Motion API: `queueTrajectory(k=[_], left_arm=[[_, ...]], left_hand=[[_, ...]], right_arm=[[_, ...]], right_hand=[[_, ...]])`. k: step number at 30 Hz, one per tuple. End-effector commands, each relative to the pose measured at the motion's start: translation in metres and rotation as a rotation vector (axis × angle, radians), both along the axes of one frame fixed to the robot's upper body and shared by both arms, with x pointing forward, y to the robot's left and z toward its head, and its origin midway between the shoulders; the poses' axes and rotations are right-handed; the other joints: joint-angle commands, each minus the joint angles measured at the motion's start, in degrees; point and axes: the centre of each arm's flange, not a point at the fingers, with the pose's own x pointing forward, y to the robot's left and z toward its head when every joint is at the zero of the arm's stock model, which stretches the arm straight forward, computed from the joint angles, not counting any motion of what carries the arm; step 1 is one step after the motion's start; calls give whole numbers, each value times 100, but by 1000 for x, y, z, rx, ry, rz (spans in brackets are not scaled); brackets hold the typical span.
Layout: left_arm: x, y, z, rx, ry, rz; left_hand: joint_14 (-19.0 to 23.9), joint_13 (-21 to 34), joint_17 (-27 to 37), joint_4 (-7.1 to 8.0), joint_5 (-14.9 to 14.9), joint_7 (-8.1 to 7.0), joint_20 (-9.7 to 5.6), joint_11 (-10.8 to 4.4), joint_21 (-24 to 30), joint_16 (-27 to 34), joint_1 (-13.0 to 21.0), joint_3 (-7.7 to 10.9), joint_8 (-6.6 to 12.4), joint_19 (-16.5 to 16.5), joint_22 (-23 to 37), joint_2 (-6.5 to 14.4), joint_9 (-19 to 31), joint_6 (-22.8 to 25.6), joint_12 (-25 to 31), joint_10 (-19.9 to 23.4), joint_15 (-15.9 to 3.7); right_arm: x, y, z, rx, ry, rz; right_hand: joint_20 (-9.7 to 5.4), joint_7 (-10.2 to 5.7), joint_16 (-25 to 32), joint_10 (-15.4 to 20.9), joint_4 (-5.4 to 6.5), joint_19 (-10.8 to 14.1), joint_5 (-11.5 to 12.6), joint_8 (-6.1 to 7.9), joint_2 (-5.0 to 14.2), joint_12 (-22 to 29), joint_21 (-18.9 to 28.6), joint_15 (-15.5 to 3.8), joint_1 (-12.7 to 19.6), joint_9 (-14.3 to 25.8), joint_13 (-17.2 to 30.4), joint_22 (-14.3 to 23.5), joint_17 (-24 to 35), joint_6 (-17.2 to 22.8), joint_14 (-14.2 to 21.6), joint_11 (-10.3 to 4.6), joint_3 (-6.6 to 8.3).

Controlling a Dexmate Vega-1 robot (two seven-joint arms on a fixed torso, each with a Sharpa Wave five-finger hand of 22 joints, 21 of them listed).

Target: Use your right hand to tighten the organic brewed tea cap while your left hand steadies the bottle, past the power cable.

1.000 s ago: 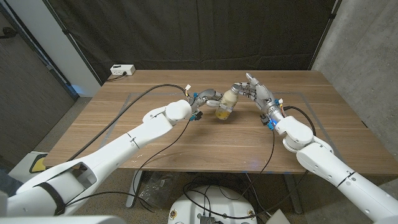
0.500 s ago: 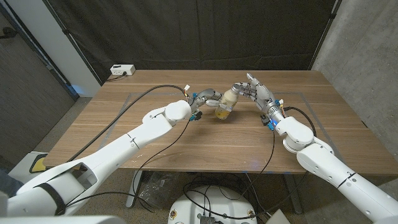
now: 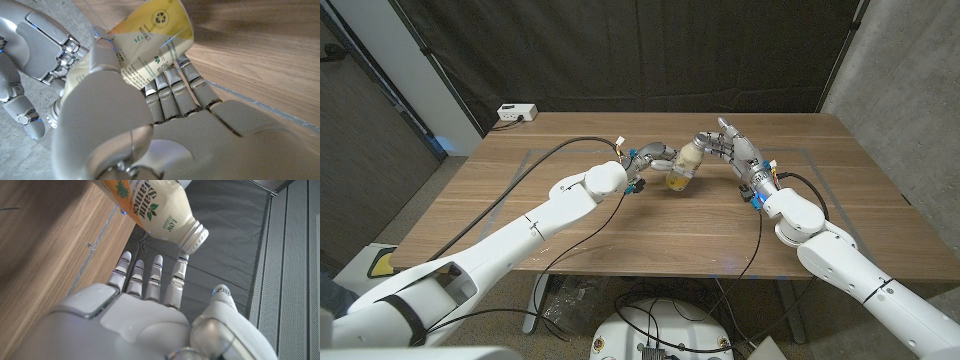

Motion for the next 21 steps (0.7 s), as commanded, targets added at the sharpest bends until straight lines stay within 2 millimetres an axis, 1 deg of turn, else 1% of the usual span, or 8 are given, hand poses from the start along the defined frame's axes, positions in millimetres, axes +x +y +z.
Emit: queueTrajectory(k=[1, 7, 15, 19, 21], left_arm=[[-2, 0, 0, -22, -2, 1], [-3, 1, 0, -34, -10, 5], [-3, 10, 3, -69, -20, 25], [-3, 11, 2, -74, -16, 24], [-3, 11, 2, -75, -14, 22]], left_hand=[[65, 13, 23, 1112, 10, 9, 11, -28, -17, 36, 260, 1140, -5, -51, 16, 317, 12, -30, -2, -37, -91], [63, 14, 23, 1116, 8, 8, 11, -25, -21, 39, 252, 1153, -5, -52, 16, 311, 13, -34, -3, -52, -89], [64, 14, 24, 1120, 8, 5, 11, -31, -29, 44, 248, 1178, 0, -60, 16, 314, 13, -30, 5, -49, -103], [58, 15, 24, 1121, 8, 2, 7, -20, -30, 44, 245, 1190, 3, -57, 16, 312, 14, -26, 9, -44, -99], [50, 15, 23, 1122, 8, 11, 7, -23, -30, 42, 243, 1195, 4, -53, 16, 309, 14, -26, 11, -42, -100]], right_arm=[[-1, -4, -2, 17, 11, -2], [-3, -9, -1, 17, 8, -13], [-4, -15, 0, 37, 18, -26], [-5, -15, 1, 33, 18, -25], [-5, -15, 1, 26, 14, -22]], right_hand=[[15, 177, 38, 65, 38, 85, -28, 82, -10, 24, 49, 23, -39, 54, 14, 32, 12, 295, 88, 106, 18], [12, 187, 44, 90, 40, 128, -27, 103, -8, 26, 62, 40, -41, 73, 14, 32, 11, 332, 130, 143, 18], [12, 226, 55, 157, 39, 202, -26, 144, -6, 38, 83, 66, -39, 104, 14, 33, 10, 409, 210, 185, 19], [11, 207, 58, 181, 39, 250, -26, 143, -7, 39, 98, 85, -39, 123, 13, 34, 9, 388, 250, 198, 18], [14, 153, 51, 183, 36, 289, -26, 105, -11, 31, 108, 83, -36, 143, 13, 34, 9, 270, 267, 198, 18]])
